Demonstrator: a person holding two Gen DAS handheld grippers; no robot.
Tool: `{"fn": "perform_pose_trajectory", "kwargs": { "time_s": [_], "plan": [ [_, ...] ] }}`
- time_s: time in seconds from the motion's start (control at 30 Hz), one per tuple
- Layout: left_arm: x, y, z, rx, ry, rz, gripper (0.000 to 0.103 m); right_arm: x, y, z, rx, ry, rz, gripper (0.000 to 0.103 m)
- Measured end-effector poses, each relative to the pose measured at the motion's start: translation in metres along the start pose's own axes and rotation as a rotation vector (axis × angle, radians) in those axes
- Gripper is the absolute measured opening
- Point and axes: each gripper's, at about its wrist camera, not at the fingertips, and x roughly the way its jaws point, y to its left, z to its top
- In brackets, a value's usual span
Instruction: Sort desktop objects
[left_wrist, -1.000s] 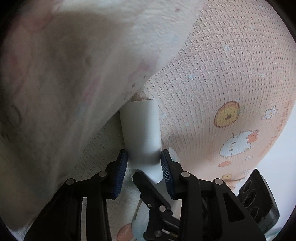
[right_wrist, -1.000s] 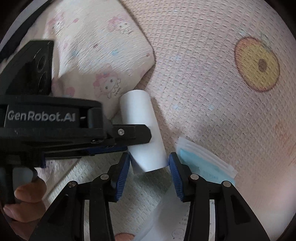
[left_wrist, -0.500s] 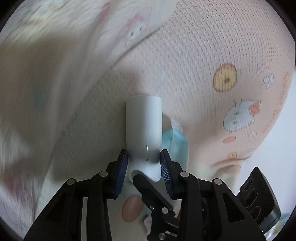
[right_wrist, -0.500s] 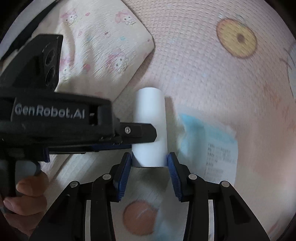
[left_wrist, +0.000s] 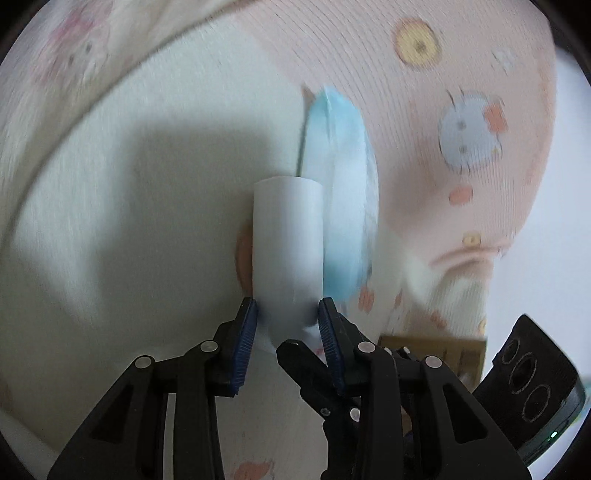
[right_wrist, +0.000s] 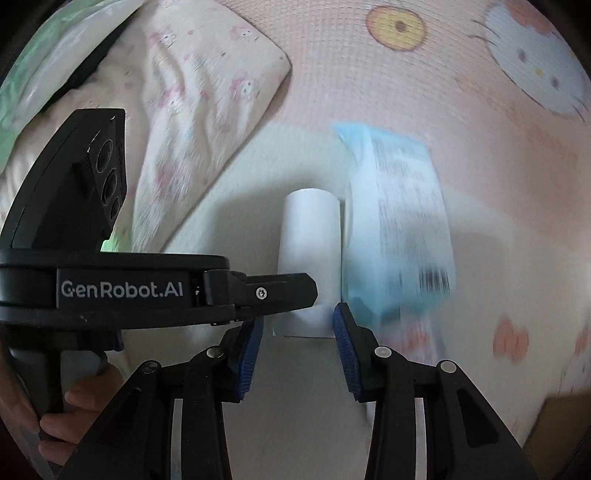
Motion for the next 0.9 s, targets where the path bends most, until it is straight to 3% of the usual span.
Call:
{"fn": "perform_pose_trajectory", "kwargs": {
  "time_s": [0.2, 0.33, 0.5, 0.63, 0.77, 0.9],
  "plan": [
    [0.004, 0.005, -0.048, 0.05, 0.077, -0.024, 0.037, -0.034, -0.005, -0.098, 0.039, 0.016, -0.054, 0.037],
    [0.014, -0.018, -0.078, 0.211, 0.107, 0.018, 0.037, -0.053, -0.018, -0.135, 0.092, 0.014, -0.045, 0.037],
    [0.023, -0.017, -0.1, 0.216, 0.168, -0.032, 0.037, -0.078, -0.036, -0.186, 0.174, 0.025, -0.057, 0.037],
    [0.02, -0.025, -0.111, 0.269, 0.16, 0.012, 0.036, -0.093, -0.044, -0.216, 0.237, 0.015, -0.063, 0.037],
    [0.023, -0.034, -0.118, 0.283, 0.181, 0.01, 0.035, -0.121, -0.05, -0.235, 0.291, -0.061, -0.005, 0.037],
    [0.024, -0.038, -0.122, 0.312, 0.172, 0.067, 0.035, -0.113, -0.046, -0.222, 0.292, -0.097, 0.033, 0.037]
  ]
}}
